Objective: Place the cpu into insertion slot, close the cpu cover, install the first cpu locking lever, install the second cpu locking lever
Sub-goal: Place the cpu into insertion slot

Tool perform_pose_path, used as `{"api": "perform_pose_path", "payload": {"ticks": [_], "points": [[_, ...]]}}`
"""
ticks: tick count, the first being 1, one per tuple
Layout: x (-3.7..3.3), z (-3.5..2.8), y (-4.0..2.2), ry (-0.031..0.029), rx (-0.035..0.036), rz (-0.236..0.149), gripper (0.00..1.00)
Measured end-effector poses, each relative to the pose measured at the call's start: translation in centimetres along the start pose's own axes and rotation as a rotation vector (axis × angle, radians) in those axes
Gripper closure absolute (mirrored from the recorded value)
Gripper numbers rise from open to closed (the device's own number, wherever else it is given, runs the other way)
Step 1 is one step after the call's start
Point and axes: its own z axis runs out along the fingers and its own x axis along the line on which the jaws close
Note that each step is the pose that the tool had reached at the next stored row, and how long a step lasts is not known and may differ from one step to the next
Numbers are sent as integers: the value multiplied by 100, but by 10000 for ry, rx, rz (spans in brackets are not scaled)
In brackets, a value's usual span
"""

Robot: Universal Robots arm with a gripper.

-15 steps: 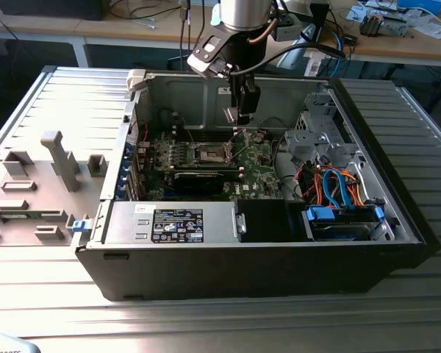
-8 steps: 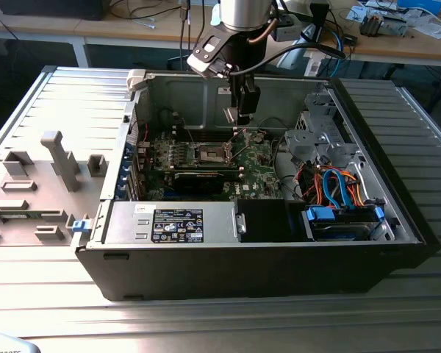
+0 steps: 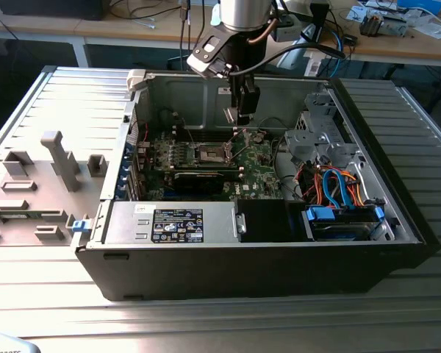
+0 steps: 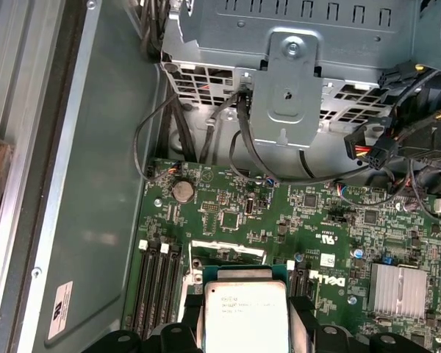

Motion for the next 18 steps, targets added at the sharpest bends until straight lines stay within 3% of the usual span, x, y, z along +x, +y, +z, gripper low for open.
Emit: {"api": "perform_pose_path", "payload": {"ticks": [18], "points": [[0,6,-1,-9,-2,120,45]]}}
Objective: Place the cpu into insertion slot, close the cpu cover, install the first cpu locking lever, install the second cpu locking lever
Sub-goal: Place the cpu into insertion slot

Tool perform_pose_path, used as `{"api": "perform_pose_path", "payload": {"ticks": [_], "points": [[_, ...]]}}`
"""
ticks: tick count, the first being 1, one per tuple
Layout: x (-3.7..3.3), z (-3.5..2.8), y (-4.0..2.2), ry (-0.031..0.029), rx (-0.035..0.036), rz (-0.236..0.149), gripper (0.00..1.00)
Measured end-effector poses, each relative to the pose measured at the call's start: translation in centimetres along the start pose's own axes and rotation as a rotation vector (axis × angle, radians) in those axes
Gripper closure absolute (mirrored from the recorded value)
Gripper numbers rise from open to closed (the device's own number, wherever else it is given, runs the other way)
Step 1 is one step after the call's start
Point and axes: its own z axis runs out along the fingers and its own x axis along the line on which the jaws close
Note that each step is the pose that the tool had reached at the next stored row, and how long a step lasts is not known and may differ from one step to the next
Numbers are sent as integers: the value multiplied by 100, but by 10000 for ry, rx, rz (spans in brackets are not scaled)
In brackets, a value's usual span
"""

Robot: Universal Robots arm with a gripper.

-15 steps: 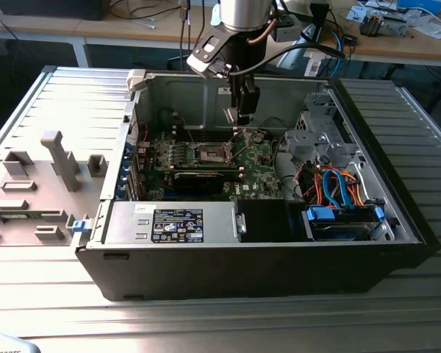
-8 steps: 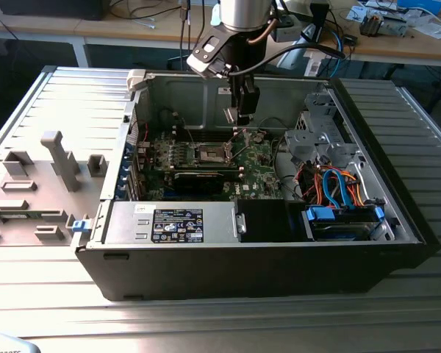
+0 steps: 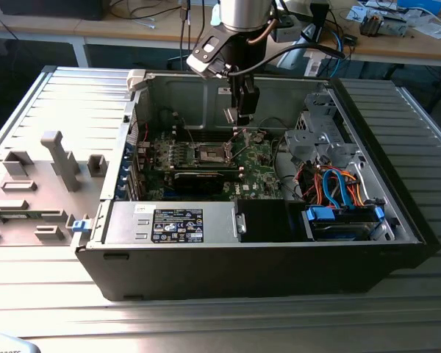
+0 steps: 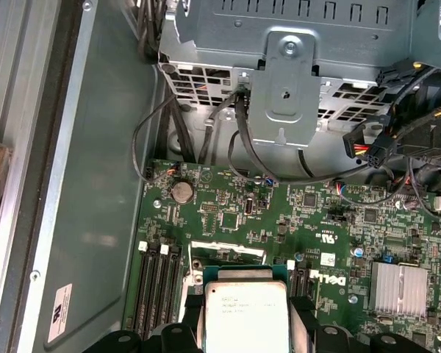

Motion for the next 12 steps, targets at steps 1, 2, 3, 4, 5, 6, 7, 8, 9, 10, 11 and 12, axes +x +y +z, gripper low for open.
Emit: {"api": "perform_pose_path", "payload": {"ticks": [1,2,3,4,5,6,7,8,9,10,11,12], "points": [[0,0,0,-1,0,7,45],[0,1,0,-1,0,10,45],[0,1,0,-2,0,19,45],[0,2,0,-3,-1,29,45],[0,2,0,-4,-1,38,45],[0,2,0,-4,0,42,45],[0,2,0,-4,0,47,45],[0,3,0,-5,-1,53,45],[0,3,0,-5,-1,59,45],[0,3,0,-6,0,67,45],[0,4,0,-7,-1,72,45],[0,4,0,-7,-1,78,45]]}}
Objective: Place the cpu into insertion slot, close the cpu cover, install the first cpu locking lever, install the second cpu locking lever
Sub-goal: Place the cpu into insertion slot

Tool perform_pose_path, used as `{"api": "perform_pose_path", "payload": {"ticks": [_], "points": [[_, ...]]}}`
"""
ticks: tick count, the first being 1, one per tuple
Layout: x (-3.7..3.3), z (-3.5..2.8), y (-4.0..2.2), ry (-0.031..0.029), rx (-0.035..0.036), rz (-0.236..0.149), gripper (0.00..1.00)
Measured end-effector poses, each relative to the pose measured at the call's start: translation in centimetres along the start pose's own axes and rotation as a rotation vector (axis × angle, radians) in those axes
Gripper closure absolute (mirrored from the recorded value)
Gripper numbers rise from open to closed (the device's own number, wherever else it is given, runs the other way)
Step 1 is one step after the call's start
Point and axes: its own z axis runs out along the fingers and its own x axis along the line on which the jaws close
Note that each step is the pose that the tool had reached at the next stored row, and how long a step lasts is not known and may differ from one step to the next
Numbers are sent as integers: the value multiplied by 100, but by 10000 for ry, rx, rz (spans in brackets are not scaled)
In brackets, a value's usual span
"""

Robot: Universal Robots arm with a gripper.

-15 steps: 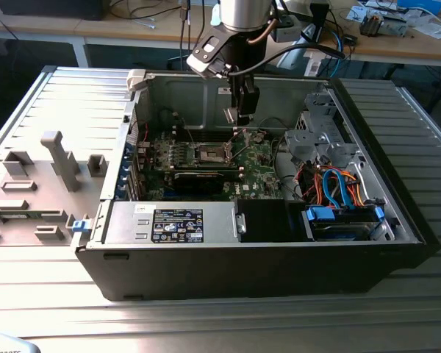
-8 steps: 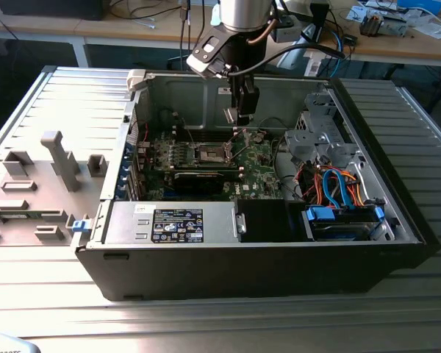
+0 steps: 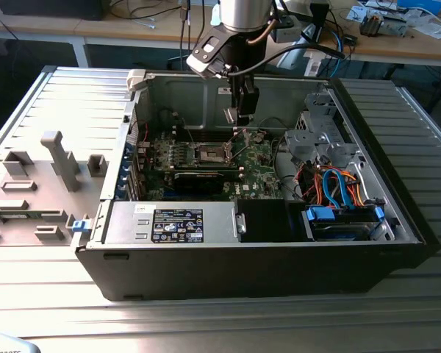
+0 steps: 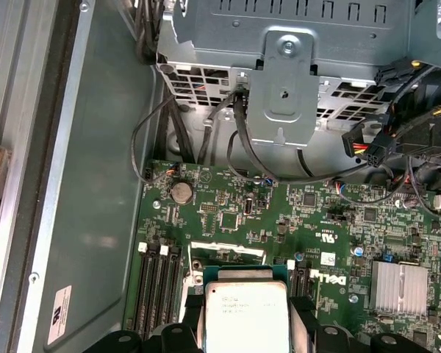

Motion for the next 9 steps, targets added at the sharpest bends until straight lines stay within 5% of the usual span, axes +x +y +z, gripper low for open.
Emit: {"api": "perform_pose_path", "payload": {"ticks": [9], "points": [[0,4,0,-4,-1,53,45]]}}
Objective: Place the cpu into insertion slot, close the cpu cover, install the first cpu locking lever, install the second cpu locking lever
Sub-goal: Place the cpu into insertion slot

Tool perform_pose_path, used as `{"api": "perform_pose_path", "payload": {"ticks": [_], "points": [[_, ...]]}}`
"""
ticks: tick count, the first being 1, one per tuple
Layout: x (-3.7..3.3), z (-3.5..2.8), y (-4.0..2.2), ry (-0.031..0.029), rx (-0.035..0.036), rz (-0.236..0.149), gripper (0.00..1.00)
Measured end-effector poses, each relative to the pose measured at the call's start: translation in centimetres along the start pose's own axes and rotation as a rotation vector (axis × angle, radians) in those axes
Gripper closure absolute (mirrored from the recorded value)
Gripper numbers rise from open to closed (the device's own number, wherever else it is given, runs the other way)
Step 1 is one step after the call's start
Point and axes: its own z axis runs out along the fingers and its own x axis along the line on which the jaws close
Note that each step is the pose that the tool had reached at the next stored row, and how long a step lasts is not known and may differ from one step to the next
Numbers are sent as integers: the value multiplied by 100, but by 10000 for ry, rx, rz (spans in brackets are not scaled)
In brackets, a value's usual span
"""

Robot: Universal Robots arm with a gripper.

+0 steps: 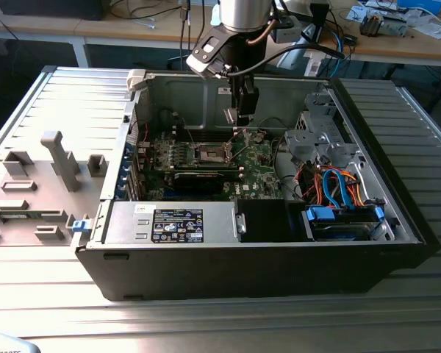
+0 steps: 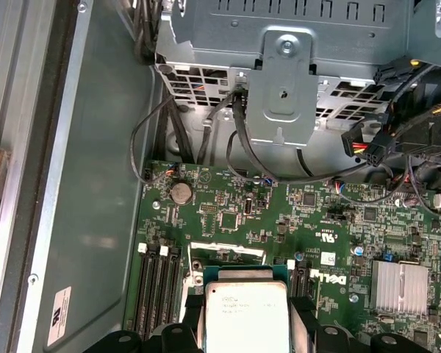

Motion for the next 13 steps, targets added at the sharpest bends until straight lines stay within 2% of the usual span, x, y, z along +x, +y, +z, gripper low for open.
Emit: {"api": "perform_pose_path", "payload": {"ticks": [13], "points": [[0,4,0,-6,0,67,45]]}}
